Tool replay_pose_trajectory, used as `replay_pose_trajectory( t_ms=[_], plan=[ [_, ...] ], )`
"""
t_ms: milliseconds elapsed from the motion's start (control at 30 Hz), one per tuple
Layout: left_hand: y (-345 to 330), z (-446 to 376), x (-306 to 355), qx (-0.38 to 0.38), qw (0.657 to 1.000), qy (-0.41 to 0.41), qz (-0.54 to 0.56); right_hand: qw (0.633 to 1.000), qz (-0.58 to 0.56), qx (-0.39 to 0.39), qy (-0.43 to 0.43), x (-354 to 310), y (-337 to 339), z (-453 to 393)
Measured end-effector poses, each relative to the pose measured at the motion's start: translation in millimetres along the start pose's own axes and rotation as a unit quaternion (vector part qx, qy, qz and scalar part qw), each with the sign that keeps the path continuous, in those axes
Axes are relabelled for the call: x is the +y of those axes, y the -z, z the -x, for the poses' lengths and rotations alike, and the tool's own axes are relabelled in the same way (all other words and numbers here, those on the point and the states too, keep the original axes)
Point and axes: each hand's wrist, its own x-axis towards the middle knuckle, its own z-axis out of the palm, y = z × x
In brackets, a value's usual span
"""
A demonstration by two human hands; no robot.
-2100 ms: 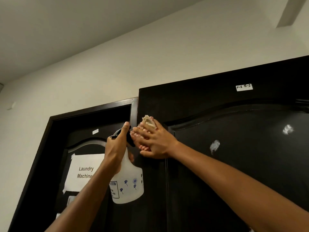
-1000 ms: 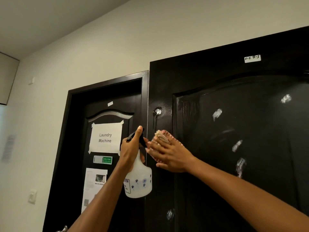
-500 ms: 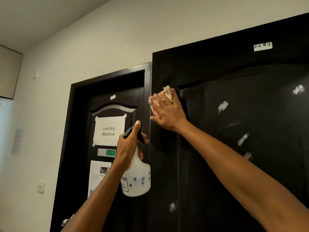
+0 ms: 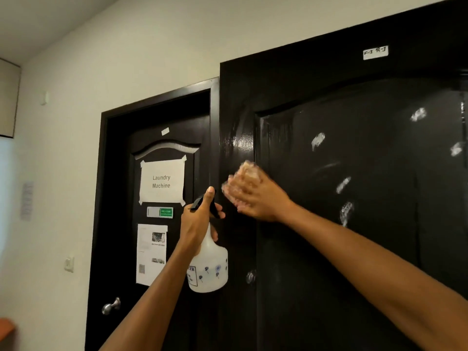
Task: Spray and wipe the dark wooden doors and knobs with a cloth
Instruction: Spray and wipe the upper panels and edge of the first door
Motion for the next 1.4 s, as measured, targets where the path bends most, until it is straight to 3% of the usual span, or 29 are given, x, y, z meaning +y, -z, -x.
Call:
replay_pose_trajectory(
  t_ms=[167, 267, 400, 533, 633, 733, 833, 967, 1100, 1233, 1400],
  plan=[
    [15, -18, 25, 0.018, 0.999, -0.030, 0.001, 0.970, -0.035, 0.014, -0.238, 96, 64, -100],
    [20, -26, 43, 0.018, 0.999, -0.048, 0.008, 0.962, -0.028, 0.010, -0.273, 107, 74, -131],
    [18, -34, 52, 0.024, 0.997, -0.070, -0.007, 0.992, -0.007, 0.010, -0.126, 50, 41, -110],
    [5, -19, 39, 0.044, 0.996, -0.078, -0.001, 0.998, -0.021, -0.024, 0.046, -28, -6, -19],
    [-7, -6, 33, 0.010, 0.998, -0.067, 0.006, 0.997, -0.014, -0.034, 0.075, -53, -19, 48],
    [-23, -5, 38, -0.020, 0.998, -0.065, 0.009, 1.000, -0.021, -0.022, 0.001, -15, -8, 52],
    [-45, -11, 52, -0.035, 0.997, -0.065, 0.013, 0.995, -0.018, -0.007, -0.103, 63, 29, 21],
    [-74, -20, 68, -0.053, 0.995, -0.080, 0.018, 0.971, -0.041, -0.012, -0.236, 174, 97, -9],
    [-96, -24, 82, -0.078, 0.992, -0.092, 0.024, 0.950, -0.062, -0.012, -0.307, 232, 130, 3],
    [-109, -29, 91, -0.089, 0.991, -0.090, 0.041, 0.928, -0.074, 0.028, -0.365, 256, 117, 59],
    [-136, -38, 100, -0.129, 0.987, -0.073, 0.061, 0.897, -0.093, 0.084, -0.424, 211, 88, 133]
  ],
)
